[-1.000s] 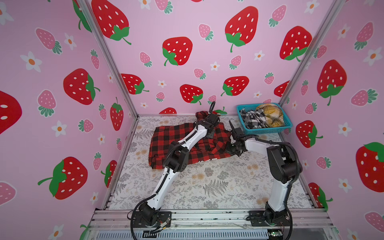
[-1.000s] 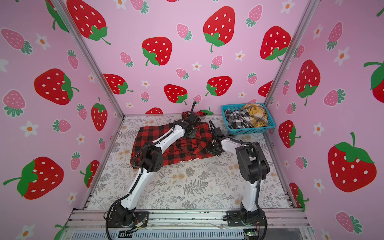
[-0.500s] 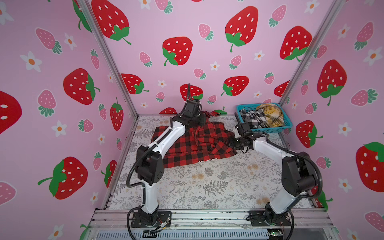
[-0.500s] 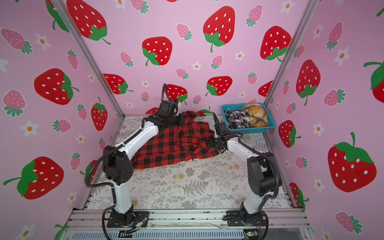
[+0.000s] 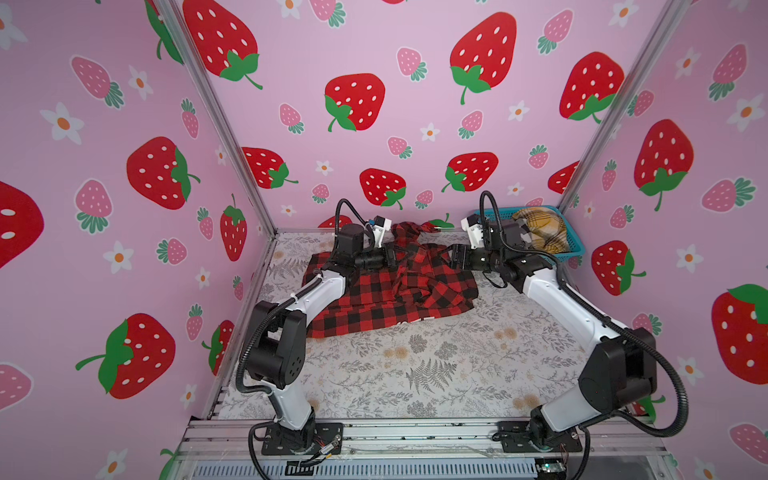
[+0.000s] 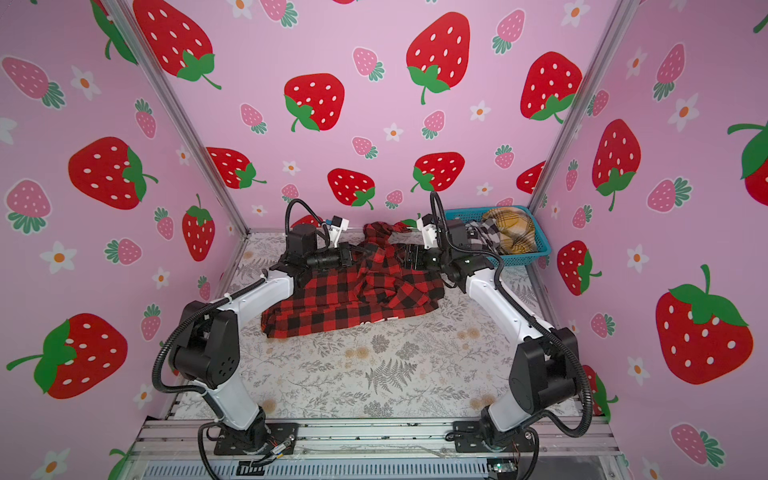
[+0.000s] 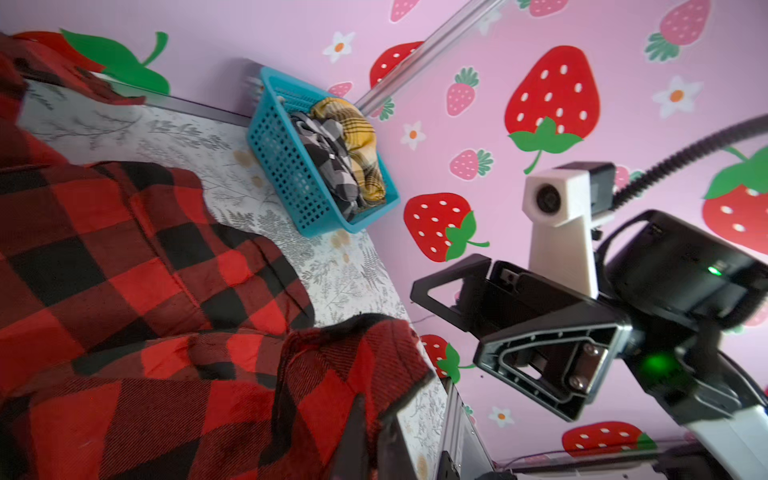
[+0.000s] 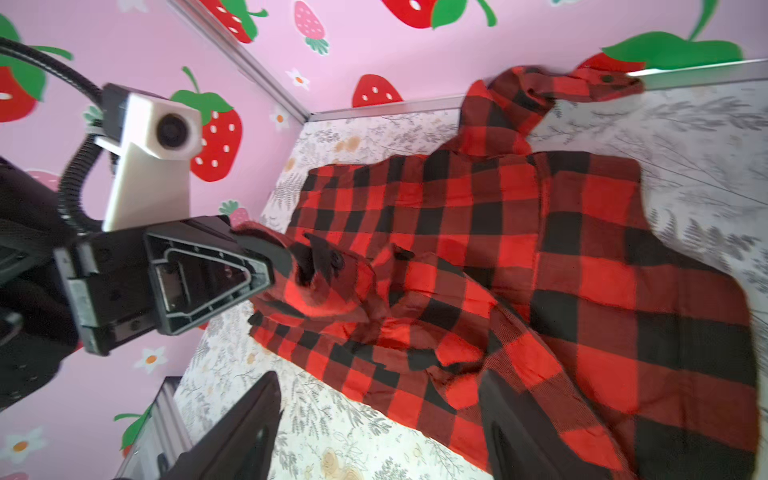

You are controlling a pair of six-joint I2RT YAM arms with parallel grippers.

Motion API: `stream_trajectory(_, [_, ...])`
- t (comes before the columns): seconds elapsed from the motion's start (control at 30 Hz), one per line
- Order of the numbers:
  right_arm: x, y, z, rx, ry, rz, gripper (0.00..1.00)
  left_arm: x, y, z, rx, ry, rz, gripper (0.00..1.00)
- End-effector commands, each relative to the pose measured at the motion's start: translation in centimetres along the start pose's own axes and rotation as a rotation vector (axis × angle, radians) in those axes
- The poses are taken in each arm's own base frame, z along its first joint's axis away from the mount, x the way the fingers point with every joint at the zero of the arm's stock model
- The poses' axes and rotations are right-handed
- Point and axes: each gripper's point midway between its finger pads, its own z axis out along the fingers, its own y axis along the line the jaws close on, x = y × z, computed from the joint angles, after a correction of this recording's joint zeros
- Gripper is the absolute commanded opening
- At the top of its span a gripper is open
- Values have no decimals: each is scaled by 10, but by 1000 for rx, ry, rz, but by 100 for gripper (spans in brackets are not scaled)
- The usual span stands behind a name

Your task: Fold and stack the long sleeve shirts

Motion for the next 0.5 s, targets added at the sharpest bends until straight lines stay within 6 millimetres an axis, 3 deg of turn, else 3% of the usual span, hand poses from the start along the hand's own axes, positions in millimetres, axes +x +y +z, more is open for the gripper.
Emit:
stream_trajectory(0.0, [-17,27,7,-142,-17,-10,73,-7,-46,-11,139,-2,97,0])
stream_trajectory(0.47, [-3,66,31,-347,55,-33,60,0,-62,-11,225,84,102,0])
